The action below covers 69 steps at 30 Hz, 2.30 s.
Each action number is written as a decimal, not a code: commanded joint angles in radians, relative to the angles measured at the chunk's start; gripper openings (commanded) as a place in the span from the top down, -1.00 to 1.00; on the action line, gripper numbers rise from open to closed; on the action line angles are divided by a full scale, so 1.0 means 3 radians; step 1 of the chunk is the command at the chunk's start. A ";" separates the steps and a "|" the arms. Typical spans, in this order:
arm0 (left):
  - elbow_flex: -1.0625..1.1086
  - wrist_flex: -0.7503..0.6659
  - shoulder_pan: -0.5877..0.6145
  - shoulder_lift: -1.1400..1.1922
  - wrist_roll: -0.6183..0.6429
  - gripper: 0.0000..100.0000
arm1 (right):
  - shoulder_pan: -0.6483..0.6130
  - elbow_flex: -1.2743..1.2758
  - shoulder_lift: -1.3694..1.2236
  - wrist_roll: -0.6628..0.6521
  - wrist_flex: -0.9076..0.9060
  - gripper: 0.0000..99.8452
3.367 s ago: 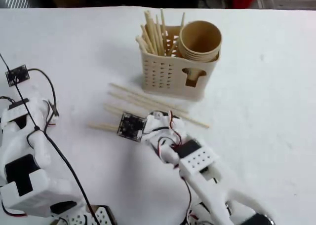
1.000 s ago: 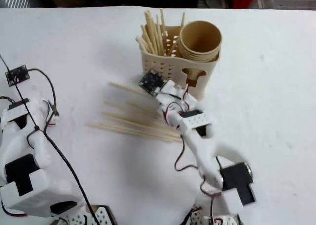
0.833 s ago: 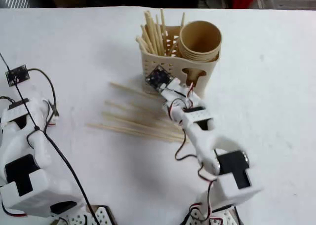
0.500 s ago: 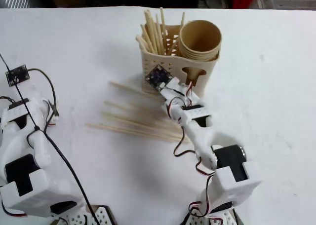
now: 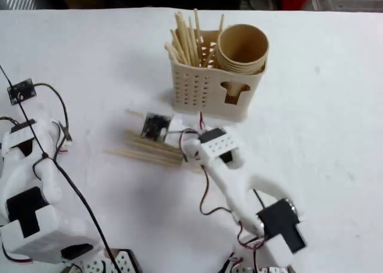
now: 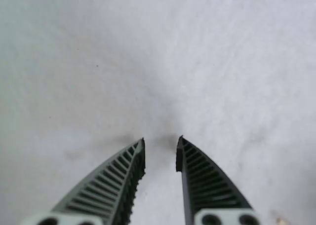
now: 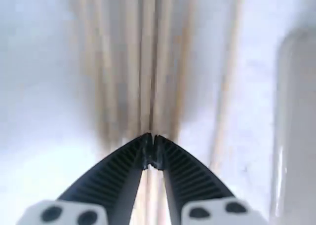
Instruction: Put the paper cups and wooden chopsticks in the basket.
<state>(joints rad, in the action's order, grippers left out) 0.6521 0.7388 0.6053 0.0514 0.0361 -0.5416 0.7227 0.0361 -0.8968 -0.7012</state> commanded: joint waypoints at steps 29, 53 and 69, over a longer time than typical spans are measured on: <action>-0.0015 -0.0051 -0.0043 -0.0018 0.0020 0.75 | 0.0141 0.0527 -0.0540 0.0747 0.2964 0.97; -0.0015 -0.0051 -0.0043 -0.0018 0.0031 0.75 | -0.0468 -0.0245 0.0100 0.0210 -0.0355 0.96; -0.0015 -0.0051 -0.0043 -0.0018 0.0026 0.75 | -0.0688 -0.0312 0.0386 0.0368 -0.0315 0.67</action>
<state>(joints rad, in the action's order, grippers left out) 0.6521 0.7388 0.6053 0.0514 0.0361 -0.7365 0.6644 0.2463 -0.7971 -0.8470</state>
